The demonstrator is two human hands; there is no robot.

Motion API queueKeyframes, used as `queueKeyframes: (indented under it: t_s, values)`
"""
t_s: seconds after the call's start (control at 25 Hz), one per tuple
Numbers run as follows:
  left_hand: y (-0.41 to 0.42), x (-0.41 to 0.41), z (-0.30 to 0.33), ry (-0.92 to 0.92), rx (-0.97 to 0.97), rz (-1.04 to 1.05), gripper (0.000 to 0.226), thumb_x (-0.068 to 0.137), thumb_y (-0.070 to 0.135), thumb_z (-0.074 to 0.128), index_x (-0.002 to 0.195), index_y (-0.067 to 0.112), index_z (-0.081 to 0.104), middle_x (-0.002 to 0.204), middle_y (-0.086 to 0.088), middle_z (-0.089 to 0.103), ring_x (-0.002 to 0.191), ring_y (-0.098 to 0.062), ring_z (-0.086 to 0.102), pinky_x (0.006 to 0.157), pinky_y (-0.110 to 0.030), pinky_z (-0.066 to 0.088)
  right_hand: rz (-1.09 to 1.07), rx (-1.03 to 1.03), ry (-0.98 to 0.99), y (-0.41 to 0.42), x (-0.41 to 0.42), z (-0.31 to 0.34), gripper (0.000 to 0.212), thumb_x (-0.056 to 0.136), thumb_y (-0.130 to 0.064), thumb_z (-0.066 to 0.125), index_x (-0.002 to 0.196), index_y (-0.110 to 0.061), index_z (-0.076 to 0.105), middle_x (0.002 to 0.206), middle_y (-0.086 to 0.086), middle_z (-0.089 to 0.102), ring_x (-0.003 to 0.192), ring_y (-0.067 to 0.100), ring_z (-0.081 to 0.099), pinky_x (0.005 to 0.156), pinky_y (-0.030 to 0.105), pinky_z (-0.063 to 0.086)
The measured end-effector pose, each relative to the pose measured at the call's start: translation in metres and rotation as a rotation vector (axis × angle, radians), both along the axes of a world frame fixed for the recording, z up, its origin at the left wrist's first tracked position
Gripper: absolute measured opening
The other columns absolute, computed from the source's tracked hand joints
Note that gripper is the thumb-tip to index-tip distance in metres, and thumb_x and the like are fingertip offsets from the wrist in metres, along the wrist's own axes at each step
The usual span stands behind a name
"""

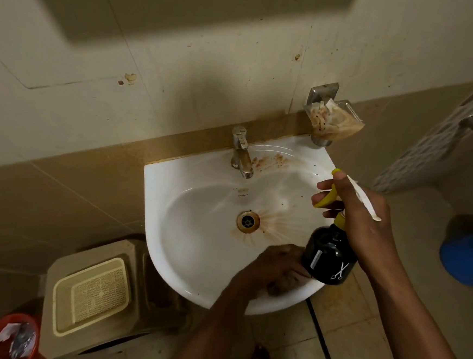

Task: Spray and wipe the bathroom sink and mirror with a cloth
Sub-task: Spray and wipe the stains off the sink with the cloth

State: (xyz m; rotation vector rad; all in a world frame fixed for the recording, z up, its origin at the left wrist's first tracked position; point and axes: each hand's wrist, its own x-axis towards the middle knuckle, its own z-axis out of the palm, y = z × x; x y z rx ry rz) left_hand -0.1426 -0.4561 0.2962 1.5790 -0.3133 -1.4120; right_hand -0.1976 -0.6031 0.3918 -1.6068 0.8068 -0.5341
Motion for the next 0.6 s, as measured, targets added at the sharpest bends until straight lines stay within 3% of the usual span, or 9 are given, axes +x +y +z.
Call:
queueKeyframes:
  t_s: [0.08,0.12,0.2,0.28,0.36,0.44,0.52,0.6]
  values:
    - [0.035,0.019,0.012,0.068,-0.034,0.292,0.029,0.076,0.022,0.069,0.103,0.012,0.076,0.080,-0.018,0.072,0.064,-0.032,0.065,0.058,-0.034,0.052,0.007,0.000,-0.009,0.001,0.006,0.003,0.042,0.105,-0.041,0.056,0.082,-0.011,0.077,0.091,0.007,0.080,0.081,0.029,0.075,0.074,0.037,0.058]
    - [0.055,0.032,0.013,-0.033,-0.038,0.404,0.028,0.075,0.022,0.070,0.101,0.017,0.078,0.084,-0.021,0.072,0.068,-0.038,0.066,0.058,-0.040,0.052,0.019,-0.007,-0.010,0.002,0.009,0.004,0.043,0.105,-0.041,0.056,0.083,-0.011,0.077,0.091,0.007,0.079,0.084,0.031,0.075,0.074,0.037,0.058]
    - [0.103,0.049,0.009,-0.280,-0.020,0.583,0.019,0.087,0.013,0.069,0.100,0.023,0.079,0.086,-0.012,0.074,0.068,-0.030,0.068,0.050,-0.032,0.051,0.041,-0.014,-0.009,0.008,0.014,0.001,0.044,0.105,-0.042,0.055,0.083,-0.012,0.077,0.092,0.008,0.079,0.087,0.032,0.075,0.073,0.036,0.058]
    - [0.144,0.054,-0.003,-0.470,0.091,0.693,0.017,0.090,0.016,0.072,0.104,0.024,0.077,0.104,-0.006,0.072,0.082,-0.023,0.073,0.057,-0.029,0.059,0.051,-0.004,-0.007,0.016,0.017,-0.002,0.044,0.104,-0.044,0.056,0.080,-0.013,0.076,0.091,0.009,0.080,0.086,0.032,0.076,0.074,0.038,0.058]
    - [0.164,0.046,-0.019,-0.799,0.273,0.540,0.018,0.087,0.034,0.073,0.105,0.034,0.074,0.121,-0.002,0.064,0.102,-0.026,0.067,0.072,-0.043,0.062,0.071,0.000,-0.004,0.024,0.019,-0.003,0.045,0.103,-0.046,0.056,0.077,-0.015,0.076,0.090,0.008,0.080,0.086,0.031,0.077,0.074,0.038,0.059]
    - [0.164,0.023,-0.036,-1.096,0.506,0.259,0.031,0.082,0.050,0.059,0.110,0.040,0.068,0.134,0.004,0.053,0.120,-0.030,0.053,0.091,-0.047,0.051,0.089,0.015,-0.003,0.029,0.016,-0.004,0.045,0.103,-0.046,0.056,0.077,-0.016,0.076,0.091,0.009,0.080,0.088,0.033,0.077,0.074,0.038,0.058]
    - [0.154,-0.001,-0.040,-1.072,0.525,0.291,0.040,0.077,0.049,0.056,0.113,0.036,0.067,0.139,0.003,0.048,0.128,-0.035,0.047,0.096,-0.042,0.039,0.086,0.019,-0.012,0.029,0.008,-0.002,0.045,0.104,-0.045,0.056,0.080,-0.014,0.077,0.091,0.010,0.080,0.088,0.035,0.076,0.075,0.039,0.058]
    - [0.141,-0.023,-0.039,-1.086,0.465,0.394,0.039,0.075,0.042,0.059,0.112,0.032,0.068,0.136,0.001,0.049,0.123,-0.035,0.047,0.091,-0.038,0.037,0.056,0.013,-0.003,0.022,-0.004,0.003,0.044,0.104,-0.044,0.055,0.082,-0.012,0.077,0.091,0.010,0.080,0.088,0.035,0.075,0.075,0.038,0.058]
